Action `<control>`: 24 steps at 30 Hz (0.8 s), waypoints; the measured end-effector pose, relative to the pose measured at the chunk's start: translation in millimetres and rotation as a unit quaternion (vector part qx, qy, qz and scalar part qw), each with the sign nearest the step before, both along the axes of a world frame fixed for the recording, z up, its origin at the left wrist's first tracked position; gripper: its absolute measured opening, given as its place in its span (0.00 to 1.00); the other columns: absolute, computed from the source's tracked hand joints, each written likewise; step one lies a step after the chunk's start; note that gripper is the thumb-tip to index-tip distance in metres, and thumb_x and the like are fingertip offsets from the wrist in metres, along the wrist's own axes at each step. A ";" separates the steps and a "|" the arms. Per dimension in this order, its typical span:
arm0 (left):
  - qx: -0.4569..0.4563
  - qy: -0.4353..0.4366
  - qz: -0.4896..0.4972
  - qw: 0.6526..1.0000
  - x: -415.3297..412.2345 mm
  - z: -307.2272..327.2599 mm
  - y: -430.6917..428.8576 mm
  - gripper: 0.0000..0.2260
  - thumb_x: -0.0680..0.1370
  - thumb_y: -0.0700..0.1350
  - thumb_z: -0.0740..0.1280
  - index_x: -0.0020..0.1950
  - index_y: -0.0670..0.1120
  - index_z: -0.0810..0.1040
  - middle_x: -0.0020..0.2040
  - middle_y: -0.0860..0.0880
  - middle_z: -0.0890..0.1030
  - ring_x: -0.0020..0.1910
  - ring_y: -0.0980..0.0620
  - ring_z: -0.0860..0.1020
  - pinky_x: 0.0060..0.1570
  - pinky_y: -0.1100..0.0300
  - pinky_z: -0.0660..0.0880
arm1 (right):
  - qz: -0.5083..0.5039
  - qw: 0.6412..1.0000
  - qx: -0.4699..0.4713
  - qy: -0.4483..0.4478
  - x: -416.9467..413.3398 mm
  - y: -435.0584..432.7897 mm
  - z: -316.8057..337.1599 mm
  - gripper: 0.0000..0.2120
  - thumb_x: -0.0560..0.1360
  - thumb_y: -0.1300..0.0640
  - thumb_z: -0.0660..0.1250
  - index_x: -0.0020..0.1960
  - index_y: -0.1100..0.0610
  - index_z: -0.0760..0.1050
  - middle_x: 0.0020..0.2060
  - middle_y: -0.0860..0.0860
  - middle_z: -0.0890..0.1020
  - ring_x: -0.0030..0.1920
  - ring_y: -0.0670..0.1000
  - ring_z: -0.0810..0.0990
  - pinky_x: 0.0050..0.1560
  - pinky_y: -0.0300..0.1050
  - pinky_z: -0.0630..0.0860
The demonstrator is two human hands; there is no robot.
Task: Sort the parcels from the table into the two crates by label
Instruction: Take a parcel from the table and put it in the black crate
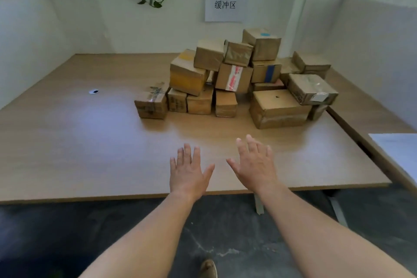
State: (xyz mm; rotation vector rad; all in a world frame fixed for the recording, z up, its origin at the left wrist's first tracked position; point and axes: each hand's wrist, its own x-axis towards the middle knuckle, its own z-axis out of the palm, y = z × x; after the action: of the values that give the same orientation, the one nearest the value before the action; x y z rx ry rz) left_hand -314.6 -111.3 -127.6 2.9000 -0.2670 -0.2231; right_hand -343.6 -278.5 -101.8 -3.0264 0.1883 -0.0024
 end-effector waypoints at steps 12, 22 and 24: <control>-0.044 -0.039 -0.144 0.988 138.4 28.0 -132.3 0.33 0.81 0.65 0.44 0.79 0.50 0.39 0.79 0.46 0.35 0.78 0.47 0.35 0.75 0.48 0.37 | -0.148 0.988 -0.040 0.000 85.8 -104.7 31.6 0.32 0.81 0.37 0.48 0.79 0.51 0.48 0.78 0.55 0.50 0.78 0.56 0.48 0.75 0.60 0.48; -0.071 -0.052 -0.220 0.972 189.1 33.3 -209.7 0.32 0.81 0.64 0.47 0.79 0.50 0.39 0.79 0.46 0.36 0.78 0.47 0.36 0.75 0.48 0.37 | -0.212 0.976 -0.047 -0.001 111.2 -176.1 28.6 0.32 0.80 0.37 0.48 0.79 0.50 0.48 0.78 0.55 0.51 0.78 0.56 0.49 0.75 0.60 0.49; -0.069 -0.053 -0.221 0.971 195.8 32.4 -224.9 0.33 0.81 0.64 0.47 0.80 0.50 0.39 0.79 0.46 0.36 0.78 0.47 0.36 0.75 0.49 0.37 | -0.210 0.977 -0.046 -0.005 118.8 -190.9 30.1 0.32 0.80 0.37 0.48 0.79 0.51 0.48 0.78 0.56 0.51 0.78 0.56 0.49 0.75 0.60 0.49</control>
State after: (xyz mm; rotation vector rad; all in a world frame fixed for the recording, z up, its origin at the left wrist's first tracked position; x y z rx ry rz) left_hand -118.7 -336.1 -95.2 2.6809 -0.9109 -0.1121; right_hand -224.8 -469.4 -71.7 -3.0095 0.8440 -0.0633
